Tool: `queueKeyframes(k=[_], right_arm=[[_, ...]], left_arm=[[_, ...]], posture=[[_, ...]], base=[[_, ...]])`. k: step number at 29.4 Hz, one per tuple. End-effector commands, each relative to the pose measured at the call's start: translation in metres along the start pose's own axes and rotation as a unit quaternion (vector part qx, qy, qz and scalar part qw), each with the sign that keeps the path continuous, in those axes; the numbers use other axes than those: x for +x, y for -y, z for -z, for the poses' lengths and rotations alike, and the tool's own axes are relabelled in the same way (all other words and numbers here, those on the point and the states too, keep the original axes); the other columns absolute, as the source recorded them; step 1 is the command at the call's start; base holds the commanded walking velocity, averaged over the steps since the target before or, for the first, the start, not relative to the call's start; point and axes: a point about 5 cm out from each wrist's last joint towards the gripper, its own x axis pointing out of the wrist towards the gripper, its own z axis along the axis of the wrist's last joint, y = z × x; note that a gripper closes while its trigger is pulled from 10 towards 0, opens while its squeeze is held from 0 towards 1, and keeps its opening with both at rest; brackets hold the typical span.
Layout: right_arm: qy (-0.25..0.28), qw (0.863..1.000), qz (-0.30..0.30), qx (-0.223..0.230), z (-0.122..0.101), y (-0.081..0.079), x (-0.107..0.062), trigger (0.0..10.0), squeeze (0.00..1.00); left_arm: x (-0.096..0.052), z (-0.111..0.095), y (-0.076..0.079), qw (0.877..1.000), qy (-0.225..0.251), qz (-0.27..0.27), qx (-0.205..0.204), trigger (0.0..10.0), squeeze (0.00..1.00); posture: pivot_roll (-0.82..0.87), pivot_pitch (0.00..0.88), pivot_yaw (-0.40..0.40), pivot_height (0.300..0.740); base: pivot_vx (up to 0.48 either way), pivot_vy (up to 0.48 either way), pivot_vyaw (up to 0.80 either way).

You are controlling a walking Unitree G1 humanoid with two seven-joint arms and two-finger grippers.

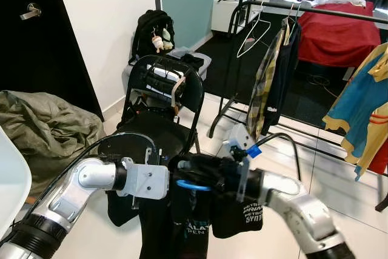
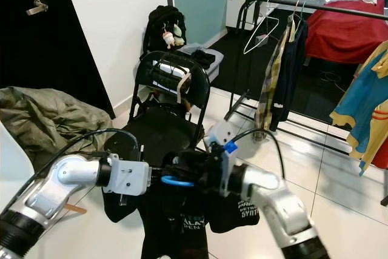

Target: Hang hanger

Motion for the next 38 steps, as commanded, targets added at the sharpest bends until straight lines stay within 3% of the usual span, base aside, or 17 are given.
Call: queueKeyframes(k=[1, 2, 3, 4, 6, 7, 9, 13, 16, 19, 21, 24, 27, 30, 32, 35, 38], right_arm=[[-0.006, 1.000, 0.018, -0.010, 0.002, 0.006, -0.002, 10.0, 1.00], [-0.007, 0.999, 0.029, -0.014, 0.000, 0.012, -0.009, 10.0, 0.89], [-0.007, 0.999, 0.029, -0.014, 0.000, 0.012, -0.009, 10.0, 0.89], [-0.007, 0.999, 0.036, -0.019, -0.003, 0.018, -0.016, 10.0, 0.37], [-0.007, 0.999, 0.040, -0.022, -0.005, 0.021, -0.021, 10.0, 0.37], [-0.014, 0.998, 0.045, -0.030, -0.006, 0.026, -0.030, 10.0, 0.00], [-0.014, 0.998, 0.045, -0.030, -0.006, 0.026, -0.030, 10.0, 0.00], [-0.013, 0.999, 0.039, -0.035, -0.011, 0.032, -0.050, 10.0, 0.00], [0.050, 0.998, 0.004, -0.025, -0.034, 0.032, -0.078, 10.0, 0.00], [0.065, 0.998, -0.009, -0.023, -0.041, 0.031, -0.084, 10.0, 0.00], [0.059, 0.997, -0.035, -0.030, -0.044, 0.028, -0.091, 10.0, 0.00], [-0.025, 0.991, -0.118, -0.062, -0.035, 0.014, -0.102, 10.0, 0.00], [-0.035, 0.989, -0.125, -0.067, -0.034, 0.014, -0.103, 10.0, 0.00], [-0.019, 0.993, -0.086, -0.084, -0.043, 0.024, -0.101, 10.0, 0.00], [0.002, 0.996, 0.005, -0.089, -0.045, 0.042, -0.093, 10.0, 0.00], [-0.012, 0.995, 0.012, -0.095, -0.038, 0.042, -0.089, 10.0, 0.00], [-0.052, 0.993, -0.018, -0.103, -0.024, 0.034, -0.083, 10.0, 0.00]], left_arm=[[-0.004, -0.001, -0.005, 1.000, 0.008, -0.020, -0.004, 10.0, 0.00], [-0.004, -0.002, -0.005, 1.000, 0.014, -0.022, -0.009, 10.0, 0.00], [-0.004, -0.002, -0.005, 1.000, 0.014, -0.022, -0.009, 10.0, 0.00], [-0.003, -0.002, -0.004, 1.000, 0.016, -0.022, -0.015, 10.0, 0.00], [-0.003, -0.002, -0.004, 0.999, 0.017, -0.022, -0.018, 10.0, 0.00], [-0.002, -0.001, -0.002, 0.999, 0.017, -0.023, -0.024, 10.0, 0.00], [-0.002, -0.001, -0.002, 0.999, 0.017, -0.023, -0.024, 10.0, 0.00], [0.000, 0.001, 0.001, 0.998, 0.025, -0.027, -0.043, 10.0, 0.00], [0.003, 0.002, 0.008, 0.994, 0.054, -0.026, -0.094, 10.0, 0.00], [0.004, 0.003, 0.012, 0.992, 0.062, -0.020, -0.109, 10.0, 0.00], [0.005, 0.003, 0.015, 0.990, 0.068, -0.015, -0.123, 10.0, 0.00], [0.004, 0.004, 0.027, 0.986, 0.074, 0.037, -0.147, 10.0, 0.00], [0.004, 0.004, 0.029, 0.985, 0.074, 0.045, -0.148, 10.0, 0.00], [0.005, 0.008, 0.023, 0.983, 0.059, 0.017, -0.171, 10.0, 0.00], [0.007, 0.010, 0.022, 0.979, 0.059, 0.000, -0.194, 10.0, 0.00], [0.007, 0.009, 0.023, 0.978, 0.065, 0.001, -0.196, 10.0, 0.00], [0.008, 0.005, 0.025, 0.979, 0.073, 0.012, -0.191, 10.0, 0.00]], posture=[[-0.07, 0.015, 0.010, 0.740], [-0.08, 0.013, 0.010, 0.740], [-0.08, 0.013, 0.010, 0.740], [-0.08, 0.012, 0.011, 0.740], [-0.08, 0.012, 0.011, 0.740], [-0.08, 0.009, 0.013, 0.740], [-0.08, 0.009, 0.013, 0.740], [-0.08, 0.008, 0.012, 0.740], [-0.08, 0.007, 0.011, 0.740], [-0.09, 0.007, 0.011, 0.740], [-0.09, 0.008, 0.012, 0.740], [-0.09, 0.007, 0.009, 0.740], [-0.09, 0.007, 0.009, 0.740], [-0.09, 0.005, 0.011, 0.740], [-0.09, 0.004, 0.013, 0.740], [-0.08, 0.006, 0.013, 0.740], [-0.08, 0.007, 0.010, 0.740]], base=[[0.000, 0.000, 0.00], [0.000, 0.000, 0.00], [0.000, 0.000, 0.00], [0.000, 0.000, 0.00], [0.000, 0.000, 0.00], [0.000, 0.000, 0.00], [0.000, 0.000, 0.00], [0.000, 0.000, 0.00], [0.000, 0.000, 0.00], [0.000, 0.000, 0.00], [0.000, 0.000, 0.00], [0.000, 0.000, 0.00], [0.000, 0.000, 0.00], [0.000, 0.000, 0.00], [0.000, 0.000, 0.00], [0.000, 0.000, 0.00], [0.000, 0.000, 0.00]])
